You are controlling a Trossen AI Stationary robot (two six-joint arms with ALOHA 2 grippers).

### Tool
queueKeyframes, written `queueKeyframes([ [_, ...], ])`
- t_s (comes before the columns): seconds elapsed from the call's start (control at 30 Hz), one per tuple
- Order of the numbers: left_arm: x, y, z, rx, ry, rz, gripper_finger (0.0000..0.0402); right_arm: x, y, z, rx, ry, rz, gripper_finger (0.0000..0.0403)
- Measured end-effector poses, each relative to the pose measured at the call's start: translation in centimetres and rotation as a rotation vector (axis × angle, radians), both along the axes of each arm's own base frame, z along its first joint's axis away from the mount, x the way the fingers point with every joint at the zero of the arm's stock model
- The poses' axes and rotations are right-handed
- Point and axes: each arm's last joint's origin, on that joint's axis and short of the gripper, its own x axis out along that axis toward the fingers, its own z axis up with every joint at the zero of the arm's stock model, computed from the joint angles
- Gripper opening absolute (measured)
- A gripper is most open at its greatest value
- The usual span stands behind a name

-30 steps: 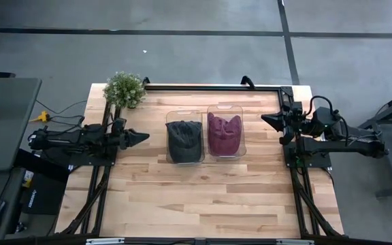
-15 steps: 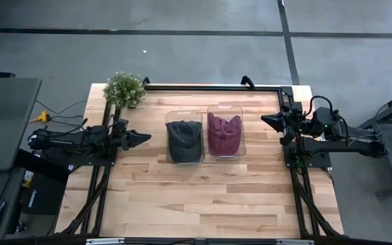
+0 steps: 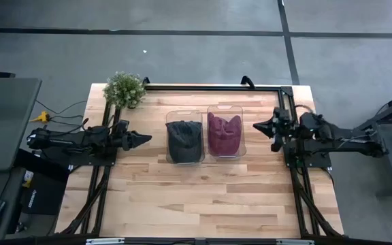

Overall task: Pick & Place hat
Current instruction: Return to Home Position

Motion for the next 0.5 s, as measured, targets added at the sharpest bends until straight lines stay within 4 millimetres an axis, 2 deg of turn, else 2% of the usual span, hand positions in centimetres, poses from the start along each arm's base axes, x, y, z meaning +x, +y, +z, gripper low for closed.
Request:
queueKeyframes([
  [0.17, 0.0, 0.1, 0.0, 0.13, 0.019, 0.029, 0.0137, 0.4, -0.2, -3.0, -0.056, 0.097, -0.053, 0.0],
  [0.5, 0.1, 0.0, -0.1, 0.214, 0.04, 0.015, 0.0137, 0.9, -0.3, -8.2, -0.097, 0.142, -0.041, 0.0],
])
